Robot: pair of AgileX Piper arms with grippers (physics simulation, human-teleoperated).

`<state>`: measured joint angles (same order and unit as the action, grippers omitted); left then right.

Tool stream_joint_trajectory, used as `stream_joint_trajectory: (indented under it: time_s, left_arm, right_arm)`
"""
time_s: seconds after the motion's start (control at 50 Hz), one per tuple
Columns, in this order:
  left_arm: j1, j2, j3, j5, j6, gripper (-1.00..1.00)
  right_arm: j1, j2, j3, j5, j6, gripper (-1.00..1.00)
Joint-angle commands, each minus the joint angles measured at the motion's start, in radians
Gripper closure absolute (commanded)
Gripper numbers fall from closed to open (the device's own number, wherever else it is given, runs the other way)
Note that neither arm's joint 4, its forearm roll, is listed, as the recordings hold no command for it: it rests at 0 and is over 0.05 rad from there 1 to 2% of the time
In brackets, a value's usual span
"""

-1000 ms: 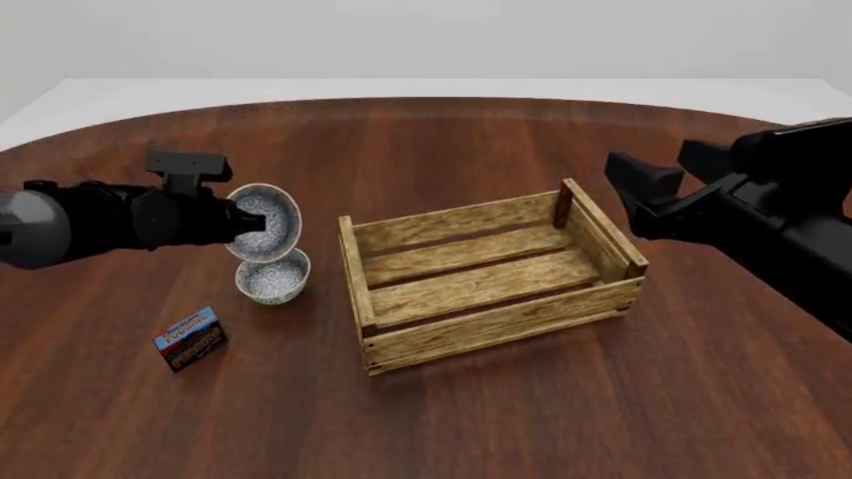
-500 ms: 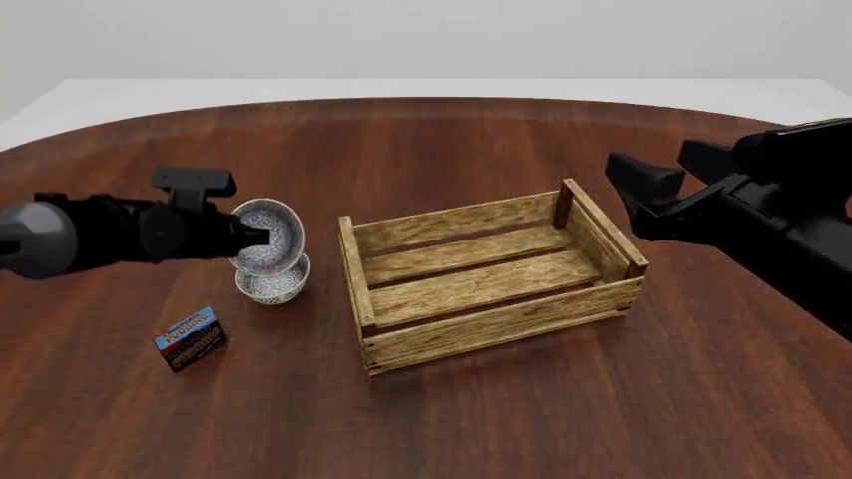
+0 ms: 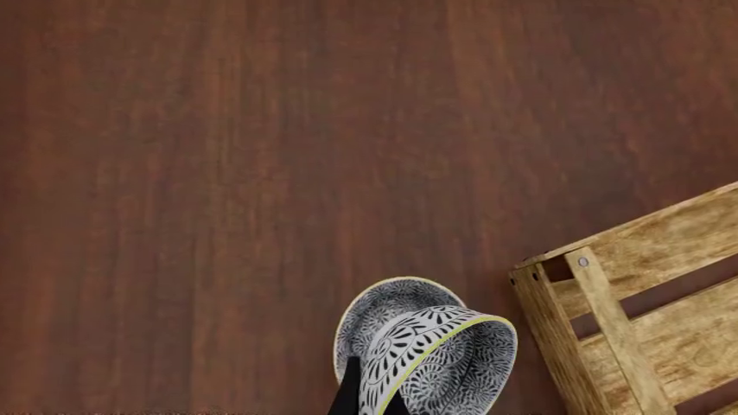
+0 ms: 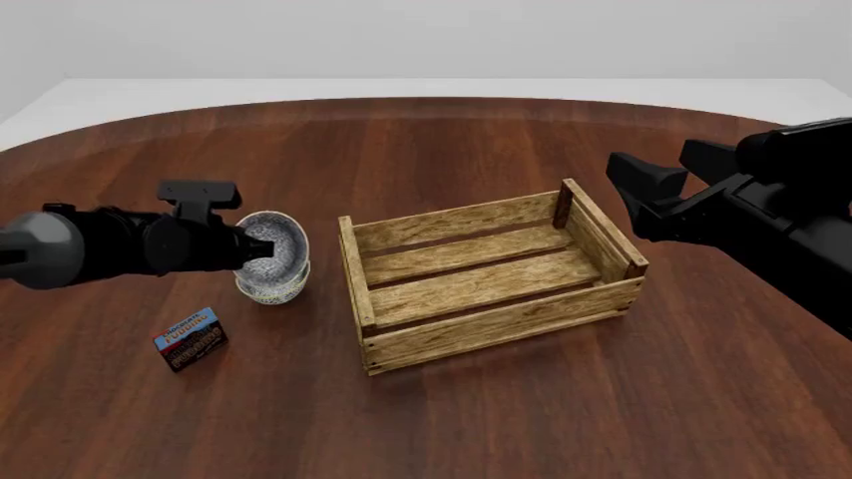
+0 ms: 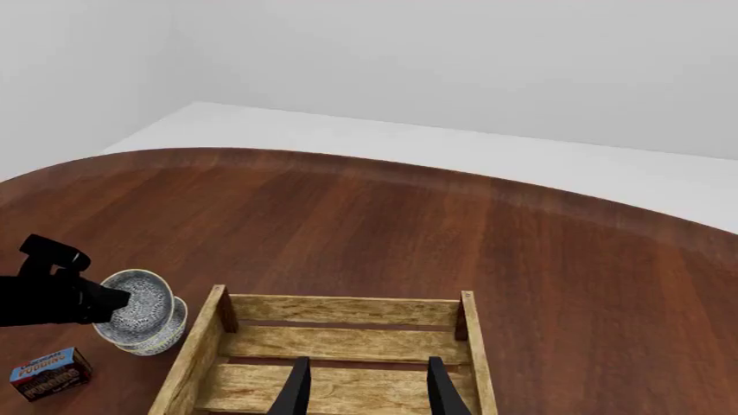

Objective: Stack the right bowl on the left bowl and place them in the tray.

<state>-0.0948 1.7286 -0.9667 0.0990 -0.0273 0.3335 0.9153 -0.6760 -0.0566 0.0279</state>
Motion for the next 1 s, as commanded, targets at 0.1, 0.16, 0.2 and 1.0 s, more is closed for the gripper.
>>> stream_joint_trajectory:
  time_s: [0.1, 0.16, 0.2, 1.0]
  left_arm:
    - [-0.029, -0.027, 0.008, 0.019, -0.012, 1.00]
    - [-0.027, -0.015, 0.006, 0.016, -0.010, 1.00]
    - [-0.028, -0.012, 0.007, 0.015, -0.011, 1.00]
    - [-0.016, -0.070, -0.010, 0.068, 0.028, -1.00]
  right_arm:
    - [0.000, -0.002, 0.000, 0.002, 0.000, -1.00]
    - [0.000, -0.002, 0.000, 0.002, 0.000, -1.00]
    - [0.000, -0.002, 0.001, 0.002, 0.000, -1.00]
    - [0.002, -0.006, 0.002, 0.004, -0.003, -1.00]
